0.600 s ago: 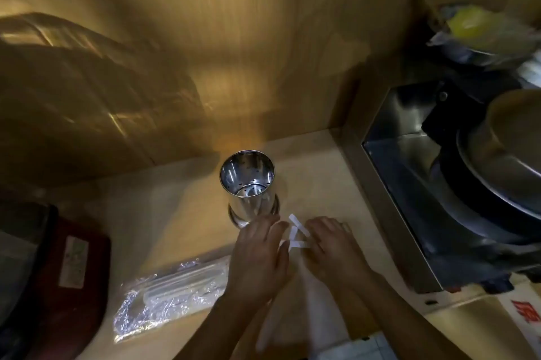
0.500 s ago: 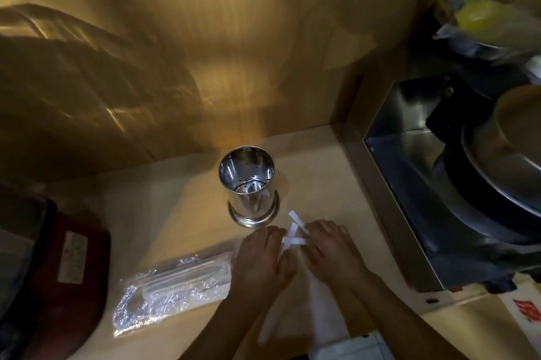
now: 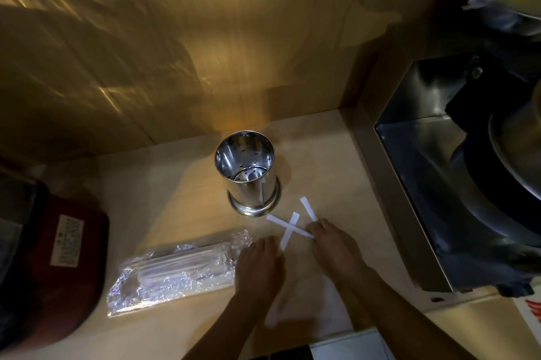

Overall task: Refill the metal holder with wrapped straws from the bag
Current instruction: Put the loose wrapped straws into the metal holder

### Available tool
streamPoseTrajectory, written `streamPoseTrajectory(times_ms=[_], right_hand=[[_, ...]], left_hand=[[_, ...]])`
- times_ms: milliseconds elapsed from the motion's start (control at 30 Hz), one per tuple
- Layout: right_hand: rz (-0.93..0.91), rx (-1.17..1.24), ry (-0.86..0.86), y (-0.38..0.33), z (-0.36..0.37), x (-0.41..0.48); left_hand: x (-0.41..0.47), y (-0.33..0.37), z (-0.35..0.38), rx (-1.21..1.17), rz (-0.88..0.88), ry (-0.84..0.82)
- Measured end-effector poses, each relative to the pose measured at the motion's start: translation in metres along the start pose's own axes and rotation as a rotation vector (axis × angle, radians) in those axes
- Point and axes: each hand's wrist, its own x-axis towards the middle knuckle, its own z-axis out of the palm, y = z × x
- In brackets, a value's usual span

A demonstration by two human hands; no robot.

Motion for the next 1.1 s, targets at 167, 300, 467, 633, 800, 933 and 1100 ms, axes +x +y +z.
streamPoseTrajectory(times_ms=[167,300,467,633,800,933,1100], right_hand=[[0.015,0.055,-0.11,0.002,-0.007,0.001],[0.028,0.157,-0.116,0.002,-0.014,0.001],[0.053,0.285,-0.099,0.004,-0.022,0.001],[0.061,0.381,-0.076,0.007,-0.027,-0.001],[0.067,0.44,-0.08,0.005,-0.024,-0.003],[0.126,0.668,-0.053,0.001,-0.031,-0.007],[0.32,1.2,0.004,-0.012,-0.059,0.001]], left_hand=[[0.008,0.003,-0.004,-0.106,-0.072,-0.099],[0.01,0.007,-0.006,-0.117,-0.059,-0.133],[0.006,0.008,-0.003,-0.024,-0.027,-0.094],[0.006,0.01,-0.007,-0.129,-0.088,-0.068],[0.011,0.011,-0.011,-0.146,-0.12,-0.1],[0.012,0.014,-0.017,-0.222,-0.173,-0.107],[0.014,0.008,-0.056,-0.775,-0.044,-0.028]])
